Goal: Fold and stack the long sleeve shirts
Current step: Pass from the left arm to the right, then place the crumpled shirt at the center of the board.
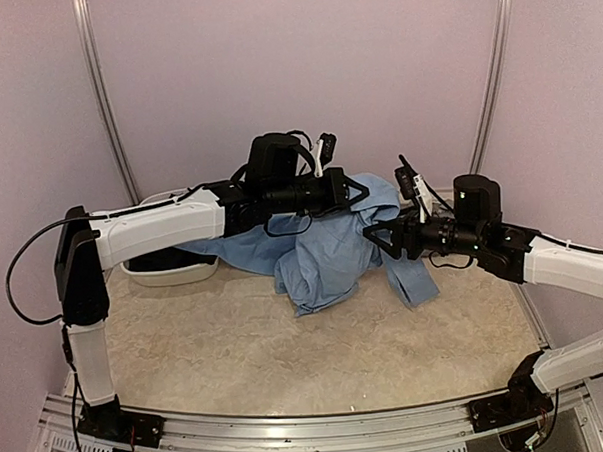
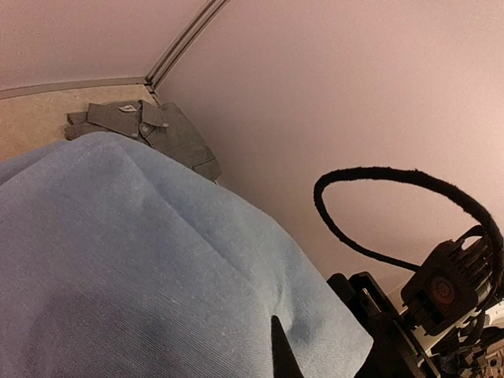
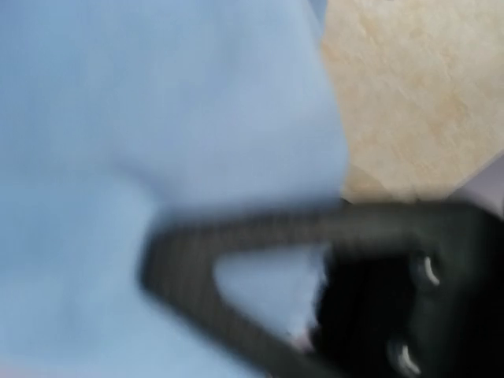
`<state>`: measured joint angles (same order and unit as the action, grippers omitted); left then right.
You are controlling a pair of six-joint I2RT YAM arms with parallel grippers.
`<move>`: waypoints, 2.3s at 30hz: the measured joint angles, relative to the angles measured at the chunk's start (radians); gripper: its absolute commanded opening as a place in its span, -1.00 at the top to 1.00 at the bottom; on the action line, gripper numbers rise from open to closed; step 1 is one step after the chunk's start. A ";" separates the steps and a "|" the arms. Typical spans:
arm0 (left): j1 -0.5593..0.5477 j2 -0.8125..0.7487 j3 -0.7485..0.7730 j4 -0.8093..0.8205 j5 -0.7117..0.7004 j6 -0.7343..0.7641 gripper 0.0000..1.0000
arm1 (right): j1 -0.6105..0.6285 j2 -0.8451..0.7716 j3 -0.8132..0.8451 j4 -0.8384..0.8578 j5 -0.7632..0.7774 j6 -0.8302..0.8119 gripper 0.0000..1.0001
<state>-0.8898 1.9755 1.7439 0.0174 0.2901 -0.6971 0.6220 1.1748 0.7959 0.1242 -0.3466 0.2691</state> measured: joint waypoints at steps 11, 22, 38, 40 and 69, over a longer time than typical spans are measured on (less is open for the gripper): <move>-0.005 0.000 -0.008 0.027 0.026 -0.021 1.00 | 0.002 0.042 -0.008 0.046 -0.027 0.013 0.19; -0.005 -0.008 -0.023 0.047 0.027 -0.028 0.95 | 0.005 0.022 -0.036 0.045 0.026 0.027 1.00; 0.022 -0.066 -0.066 0.101 0.079 0.038 -0.98 | -0.084 -0.109 0.125 -0.355 0.260 0.084 1.00; 0.048 -0.066 -0.072 0.079 0.074 0.063 -0.98 | -0.172 -0.128 0.140 -0.419 0.279 0.092 1.00; -0.016 -0.192 -0.488 -0.301 -0.068 0.602 -0.94 | -0.079 -0.098 -0.049 -0.710 0.284 0.143 -0.54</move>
<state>-0.9062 1.7836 1.2564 -0.2836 0.2226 -0.0952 0.5430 1.0771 0.7467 -0.5854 -0.0624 0.4122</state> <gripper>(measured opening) 0.983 0.760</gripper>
